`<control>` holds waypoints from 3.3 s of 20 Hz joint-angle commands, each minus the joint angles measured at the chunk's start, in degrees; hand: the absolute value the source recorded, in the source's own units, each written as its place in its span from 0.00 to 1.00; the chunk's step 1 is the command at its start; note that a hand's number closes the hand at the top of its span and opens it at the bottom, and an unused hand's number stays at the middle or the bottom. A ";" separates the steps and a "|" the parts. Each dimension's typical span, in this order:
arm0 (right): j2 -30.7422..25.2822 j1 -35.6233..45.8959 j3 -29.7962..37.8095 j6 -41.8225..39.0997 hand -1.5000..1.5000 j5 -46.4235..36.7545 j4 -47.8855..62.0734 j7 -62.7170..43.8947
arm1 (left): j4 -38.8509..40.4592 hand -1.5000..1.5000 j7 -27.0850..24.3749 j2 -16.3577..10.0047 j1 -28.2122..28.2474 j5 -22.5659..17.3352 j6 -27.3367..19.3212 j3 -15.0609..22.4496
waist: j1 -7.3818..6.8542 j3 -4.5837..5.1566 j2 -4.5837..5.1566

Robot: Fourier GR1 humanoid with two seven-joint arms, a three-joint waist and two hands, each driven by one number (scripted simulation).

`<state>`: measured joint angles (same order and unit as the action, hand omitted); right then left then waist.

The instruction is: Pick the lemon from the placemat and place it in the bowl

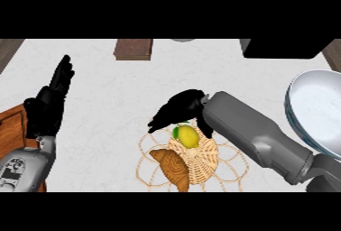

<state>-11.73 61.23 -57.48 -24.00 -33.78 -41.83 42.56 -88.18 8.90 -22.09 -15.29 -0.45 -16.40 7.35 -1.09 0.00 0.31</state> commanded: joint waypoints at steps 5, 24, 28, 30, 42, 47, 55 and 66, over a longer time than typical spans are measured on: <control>4.67 0.44 0.77 -2.67 0.00 -4.17 6.62 6.28 | 0.09 0.50 0.66 3.36 -0.15 3.29 -1.23 1.04 | 0.36 -0.01 -0.11; 11.36 -8.72 9.42 7.59 1.00 -4.92 10.29 -6.23 | -3.10 0.50 0.86 1.69 4.71 2.60 1.97 -3.69 | 2.64 0.06 -1.24; 8.09 -14.08 19.03 12.48 1.00 0.60 15.34 -20.68 | -1.79 0.50 2.23 0.76 5.70 3.53 -0.21 -5.79 | 9.76 0.07 -3.33; 10.33 -15.49 21.30 16.32 1.00 1.76 13.50 -27.19 | -1.68 0.50 1.76 0.92 6.92 3.57 -0.47 -5.92 | 9.90 0.21 -3.88; 11.71 -20.62 31.39 39.55 1.00 10.06 -12.33 -49.47 | -2.29 0.50 1.61 0.68 9.24 3.22 -0.10 -6.39 | 9.80 0.17 -4.77; 8.99 -23.17 31.81 45.39 1.00 3.80 -21.61 -61.09 | -3.53 0.50 0.85 0.67 10.43 3.49 -0.53 -6.63 | 10.50 0.25 -4.38; -1.15 -33.25 34.45 46.28 1.00 -1.74 -46.29 -77.33 | -5.09 0.50 -0.45 0.21 10.79 2.01 1.48 -7.04 | 7.66 0.12 -2.36; -17.48 -52.56 53.49 44.45 1.00 2.96 -67.44 -74.55 | -7.68 0.50 1.34 2.06 7.48 3.00 3.83 -4.39 | 1.91 -0.05 -0.49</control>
<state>-24.25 14.55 -10.64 20.03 -31.96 -107.42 -35.78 -93.23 9.81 -20.50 -8.86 1.98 -13.38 1.77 2.45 0.01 -0.61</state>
